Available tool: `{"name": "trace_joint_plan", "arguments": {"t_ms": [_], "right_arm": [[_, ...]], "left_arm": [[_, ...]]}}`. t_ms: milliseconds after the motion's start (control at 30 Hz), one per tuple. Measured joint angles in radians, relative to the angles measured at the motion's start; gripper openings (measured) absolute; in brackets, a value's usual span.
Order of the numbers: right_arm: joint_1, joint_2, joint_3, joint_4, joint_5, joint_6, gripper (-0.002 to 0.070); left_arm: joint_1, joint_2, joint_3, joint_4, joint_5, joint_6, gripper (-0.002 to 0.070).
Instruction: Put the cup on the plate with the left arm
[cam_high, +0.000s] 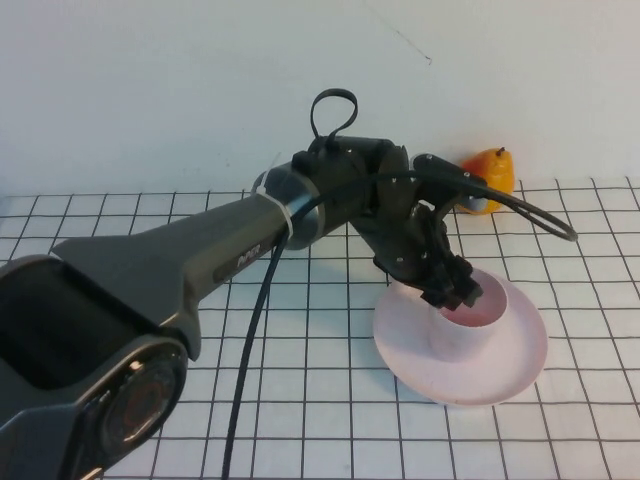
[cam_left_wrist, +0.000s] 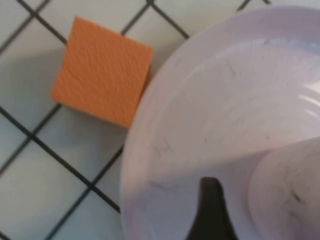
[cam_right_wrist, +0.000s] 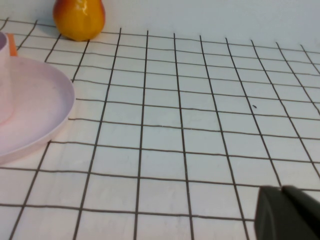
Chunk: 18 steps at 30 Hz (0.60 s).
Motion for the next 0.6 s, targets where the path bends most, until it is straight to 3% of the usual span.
{"name": "trace_joint_plan", "arguments": {"t_ms": [100, 200, 333, 467, 600], "right_arm": [[0.000, 0.000, 0.000, 0.000, 0.000, 0.000, -0.0002], [0.000, 0.000, 0.000, 0.000, 0.000, 0.000, -0.0002], [0.000, 0.000, 0.000, 0.000, 0.000, 0.000, -0.0002], [0.000, 0.000, 0.000, 0.000, 0.000, 0.000, -0.0002], [0.000, 0.000, 0.000, 0.000, 0.000, 0.000, -0.0002]], "left_arm": [[0.000, 0.000, -0.068, 0.078, 0.027, 0.003, 0.0491], [0.000, -0.008, -0.158, 0.229, 0.086, 0.001, 0.0468], [0.012, -0.063, -0.254, 0.382, 0.146, -0.056, 0.0330], [0.059, -0.189, -0.275, 0.434, 0.191, -0.093, 0.0105], [0.122, -0.317, -0.277, 0.410, 0.220, -0.153, 0.0020]]}}
